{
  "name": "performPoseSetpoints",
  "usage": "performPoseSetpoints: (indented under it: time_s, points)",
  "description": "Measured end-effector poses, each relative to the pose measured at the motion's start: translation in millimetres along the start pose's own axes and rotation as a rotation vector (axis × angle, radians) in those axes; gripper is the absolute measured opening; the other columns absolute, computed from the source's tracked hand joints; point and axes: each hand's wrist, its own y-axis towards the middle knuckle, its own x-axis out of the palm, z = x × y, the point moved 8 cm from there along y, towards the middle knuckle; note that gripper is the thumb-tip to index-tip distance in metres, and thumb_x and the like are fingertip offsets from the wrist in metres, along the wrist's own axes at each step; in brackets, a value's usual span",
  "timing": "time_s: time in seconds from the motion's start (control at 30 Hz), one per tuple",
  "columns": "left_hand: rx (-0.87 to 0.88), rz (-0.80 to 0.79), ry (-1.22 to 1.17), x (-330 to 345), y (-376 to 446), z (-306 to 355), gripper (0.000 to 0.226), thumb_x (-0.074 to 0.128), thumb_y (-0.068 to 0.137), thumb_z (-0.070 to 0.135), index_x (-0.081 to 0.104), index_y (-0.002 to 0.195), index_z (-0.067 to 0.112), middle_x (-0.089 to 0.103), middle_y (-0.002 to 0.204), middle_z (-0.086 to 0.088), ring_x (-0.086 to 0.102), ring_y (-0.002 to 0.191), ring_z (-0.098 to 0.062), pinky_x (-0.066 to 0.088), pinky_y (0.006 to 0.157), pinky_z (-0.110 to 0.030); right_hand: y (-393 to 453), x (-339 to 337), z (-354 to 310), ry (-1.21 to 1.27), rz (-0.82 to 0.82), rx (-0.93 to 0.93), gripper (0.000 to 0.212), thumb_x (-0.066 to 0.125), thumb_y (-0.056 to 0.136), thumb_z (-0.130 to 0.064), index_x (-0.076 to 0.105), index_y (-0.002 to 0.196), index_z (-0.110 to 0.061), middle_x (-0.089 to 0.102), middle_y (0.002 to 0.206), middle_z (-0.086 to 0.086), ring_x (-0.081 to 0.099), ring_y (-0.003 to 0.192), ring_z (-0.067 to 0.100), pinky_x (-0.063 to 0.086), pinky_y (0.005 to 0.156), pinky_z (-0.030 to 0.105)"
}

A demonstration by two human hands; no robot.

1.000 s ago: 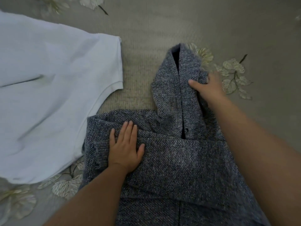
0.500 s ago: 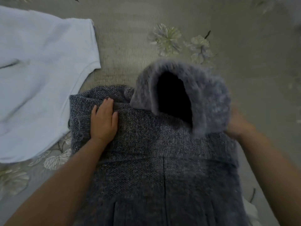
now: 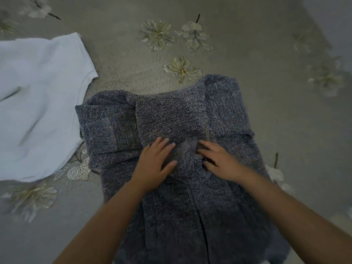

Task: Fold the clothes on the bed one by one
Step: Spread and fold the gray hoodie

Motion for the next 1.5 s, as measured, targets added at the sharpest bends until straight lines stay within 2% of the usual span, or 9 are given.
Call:
performPoseSetpoints:
  time_s: [0.17,0.33,0.5,0.67,0.87,0.97,1.13,1.33,1.5]
  points:
    - [-0.183,-0.341,0.253,86.0,-42.8,-9.6,0.083,-0.01,0.07,0.08,-0.008,0.144,0.04,-0.027,0.149,0.004,-0.025,0.139,-0.027,-0.009,0.112,-0.049,-46.3,59.1,16.2,0.051,-0.093,0.082,0.053,0.042,0.097,-0.023,0.019,0.146,-0.025,-0.005,0.155,-0.005,-0.007,0.143,0.016,0.008,0.117,0.037]
    - [-0.261,-0.358,0.259,91.4,-52.9,-6.7,0.063,0.025,0.092,0.06,-0.006,0.144,0.041,-0.027,0.152,-0.005,-0.025,0.138,-0.03,-0.008,0.112,-0.052,-98.7,57.7,44.5,0.248,0.064,0.187,0.041,0.049,0.094,-0.012,0.044,0.135,-0.008,0.017,0.152,0.008,0.013,0.143,0.023,0.009,0.113,0.024]
    - [-0.23,-0.165,0.278,70.0,-44.2,17.4,0.067,0.027,0.094,0.053,-0.002,0.147,0.026,-0.009,0.156,-0.008,-0.012,0.143,-0.025,-0.002,0.114,-0.047,-170.1,40.2,96.9,0.115,0.376,0.462,0.054,0.064,0.084,-0.014,0.045,0.132,0.0,0.039,0.14,0.022,0.035,0.13,0.037,0.026,0.108,0.04]
    - [-0.205,-0.078,0.251,99.0,-86.0,42.4,0.07,0.03,0.095,0.05,0.0,0.148,0.016,-0.007,0.156,-0.008,-0.01,0.143,-0.022,0.0,0.115,-0.04,-223.2,88.3,132.4,0.204,0.192,0.623,0.08,0.065,0.083,-0.031,0.02,0.146,-0.012,0.045,0.137,0.015,0.047,0.121,0.031,0.04,0.098,0.042]
    - [-0.381,-0.408,0.271,176.6,-181.0,54.0,0.075,0.029,0.095,0.052,-0.007,0.147,0.012,-0.012,0.155,-0.01,-0.01,0.143,-0.025,0.002,0.116,-0.039,-260.0,139.2,107.2,0.202,0.097,0.581,0.072,0.056,0.089,-0.026,0.013,0.147,-0.019,0.052,0.124,0.019,0.054,0.106,0.03,0.043,0.085,0.033]
    - [-0.382,-0.349,0.206,183.2,-189.6,77.3,0.075,0.037,0.095,0.048,-0.002,0.148,0.013,-0.005,0.156,-0.008,-0.003,0.144,-0.024,0.008,0.115,-0.042,-275.4,155.0,91.0,0.159,0.052,0.567,0.062,0.047,0.093,-0.013,0.017,0.146,-0.021,0.042,0.134,0.018,0.051,0.113,0.031,0.04,0.088,0.031]
    - [-0.304,-0.312,0.26,191.3,-203.7,111.4,0.079,0.045,0.093,0.044,-0.003,0.147,0.013,-0.003,0.156,-0.005,-0.002,0.144,-0.022,0.011,0.116,-0.042,-287.0,115.7,56.7,0.366,0.306,0.468,0.044,0.046,0.088,0.005,0.051,0.129,-0.007,0.053,0.13,0.017,0.051,0.118,0.029,0.033,0.095,0.024]
    - [-0.286,-0.315,0.273,201.5,-220.5,135.2,0.096,0.052,0.083,0.059,-0.004,0.147,0.014,-0.005,0.156,-0.002,-0.005,0.144,-0.02,0.008,0.116,-0.042,-300.0,35.1,45.7,0.478,0.6,0.536,0.035,0.05,0.087,0.0,0.06,0.119,-0.011,0.055,0.125,0.013,0.053,0.107,0.026,0.035,0.083,0.022]
    - [-0.309,-0.286,0.214,215.1,-228.0,136.9,0.099,0.051,0.079,0.065,-0.001,0.148,0.017,-0.001,0.156,0.0,0.001,0.144,-0.018,0.007,0.115,-0.042,-295.4,17.7,53.6,0.914,0.688,0.588,0.029,0.046,0.088,0.005,0.063,0.1,-0.016,0.059,0.121,0.008,0.039,0.052,0.005,0.032,0.046,0.018]
